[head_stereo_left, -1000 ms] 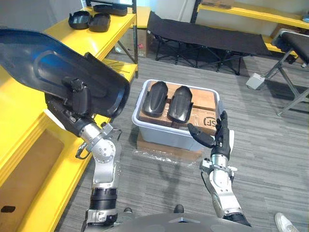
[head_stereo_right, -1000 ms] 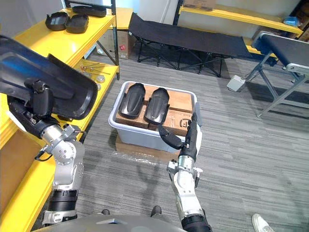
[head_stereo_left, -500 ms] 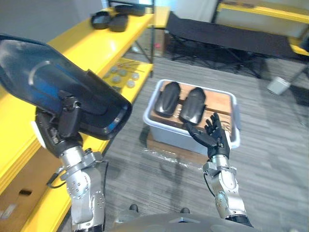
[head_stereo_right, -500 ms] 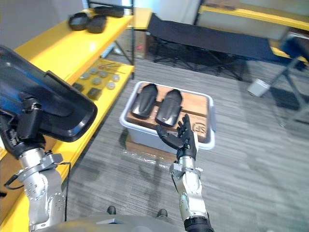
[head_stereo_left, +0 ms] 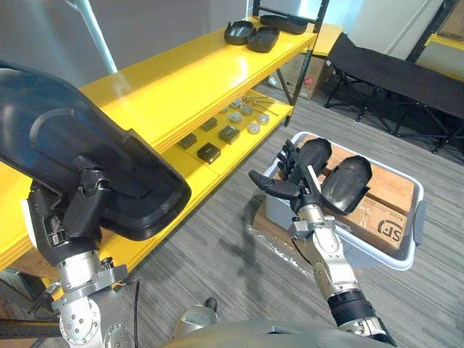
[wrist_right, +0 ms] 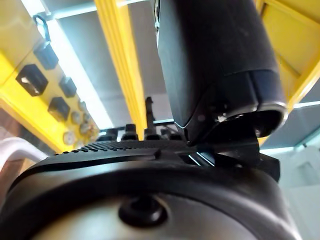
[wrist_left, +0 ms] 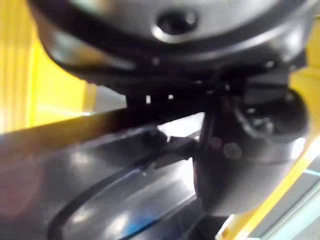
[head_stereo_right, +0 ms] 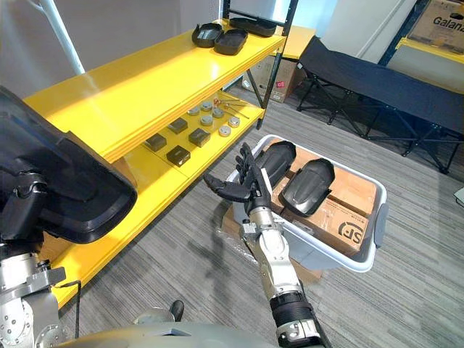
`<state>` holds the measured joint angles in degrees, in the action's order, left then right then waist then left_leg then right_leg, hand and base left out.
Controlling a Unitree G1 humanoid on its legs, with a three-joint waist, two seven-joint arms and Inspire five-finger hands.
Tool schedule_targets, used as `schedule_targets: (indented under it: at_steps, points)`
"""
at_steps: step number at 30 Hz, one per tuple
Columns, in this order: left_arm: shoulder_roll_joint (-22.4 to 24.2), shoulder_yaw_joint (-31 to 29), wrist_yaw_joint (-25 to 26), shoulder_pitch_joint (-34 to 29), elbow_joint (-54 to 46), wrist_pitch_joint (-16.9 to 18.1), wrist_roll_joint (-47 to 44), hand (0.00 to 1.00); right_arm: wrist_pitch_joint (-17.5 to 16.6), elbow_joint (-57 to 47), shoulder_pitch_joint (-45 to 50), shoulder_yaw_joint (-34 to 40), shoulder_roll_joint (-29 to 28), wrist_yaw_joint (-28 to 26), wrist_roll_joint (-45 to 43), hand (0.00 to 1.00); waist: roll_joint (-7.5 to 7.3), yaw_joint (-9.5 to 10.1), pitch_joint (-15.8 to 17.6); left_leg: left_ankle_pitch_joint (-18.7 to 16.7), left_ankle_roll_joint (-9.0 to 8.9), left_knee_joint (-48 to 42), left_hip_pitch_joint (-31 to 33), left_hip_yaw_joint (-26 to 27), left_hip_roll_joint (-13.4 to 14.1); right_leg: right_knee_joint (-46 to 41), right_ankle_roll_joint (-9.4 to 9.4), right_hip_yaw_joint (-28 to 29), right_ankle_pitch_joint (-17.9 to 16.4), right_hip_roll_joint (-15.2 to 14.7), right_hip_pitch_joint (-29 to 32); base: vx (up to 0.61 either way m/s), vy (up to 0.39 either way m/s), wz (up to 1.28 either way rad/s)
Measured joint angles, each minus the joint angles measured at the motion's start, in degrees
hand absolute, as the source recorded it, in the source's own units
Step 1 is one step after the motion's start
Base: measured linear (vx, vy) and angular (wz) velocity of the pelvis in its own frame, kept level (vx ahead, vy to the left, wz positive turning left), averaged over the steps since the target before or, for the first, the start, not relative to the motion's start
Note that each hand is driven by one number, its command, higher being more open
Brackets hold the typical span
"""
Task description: Walk over and take three plastic housings, then place them on the shelf
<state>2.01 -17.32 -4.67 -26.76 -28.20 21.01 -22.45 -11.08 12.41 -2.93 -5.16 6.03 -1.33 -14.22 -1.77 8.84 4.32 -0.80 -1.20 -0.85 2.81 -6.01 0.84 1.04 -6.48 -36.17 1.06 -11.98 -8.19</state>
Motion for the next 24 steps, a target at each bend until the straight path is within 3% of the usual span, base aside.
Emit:
schedule_targets:
  at_steps: [2,5,7,10,19,24]
  points:
    - [-0.3,1.8,-2.3,0.5,0.0,0.0,0.0,0.00,0.7,-0.5,1.8,1.4,0.4,0.3,-0.1,1.00,0.47,-0.60,0.2,1.9,-0.96,0.4,0.8,1.0,0.4,-0.2,-0.09,-2.0,-0.1,-0.1,-0.2,0.01,-0.004,0.65]
    - [-0.5,5.0,-5.6,0.9,-0.2,0.0,0.0,0.00,1.0,-0.5,4.5,2.5,0.5,0.4,0.4,1.00,1.68,-1.20,0.2,3.9,-0.74,2.4,0.5,-0.7,-0.4,-2.8,-0.15,-2.6,-1.1,-1.5,-0.1,0.05,0.051,0.45]
    - [-2.0,7.2,-8.6,2.6,-0.2,0.0,-0.3,0.00,1.0,-0.9,6.7,2.8,0.5,0.5,0.5,1.00,3.09,-1.89,0.4,4.7,-0.32,3.5,-0.4,-2.1,-0.8,-8.6,0.36,1.1,-2.6,-3.5,0.7,0.05,0.095,0.49]
    - [-4.0,9.4,-12.1,4.2,-0.5,0.0,-2.5,0.00,1.0,-3.0,8.9,2.8,0.1,0.5,0.4,1.00,3.19,-3.12,0.3,5.9,0.22,5.6,-1.1,-3.3,-1.7,-11.8,-0.09,5.3,-3.9,-4.9,1.2,0.06,0.074,0.52]
    - [-4.3,14.6,-10.0,4.1,-0.5,-0.1,-2.4,0.00,1.0,-3.1,8.7,0.5,-0.2,-2.2,2.6,1.00,3.07,-3.26,0.4,6.2,-0.32,5.7,-1.2,1.4,-2.4,-9.6,-0.21,9.9,-4.4,-5.7,2.1,-0.01,0.007,-0.18]
    - [-4.4,16.1,-8.3,3.7,-0.4,-0.1,-1.6,0.00,1.1,-3.1,8.6,-2.7,-0.4,-3.2,2.4,1.00,2.35,-3.77,1.0,4.3,0.90,2.7,-0.1,5.0,-2.3,-9.7,-1.16,9.9,-5.6,-6.3,1.7,-0.06,-0.002,-0.03]
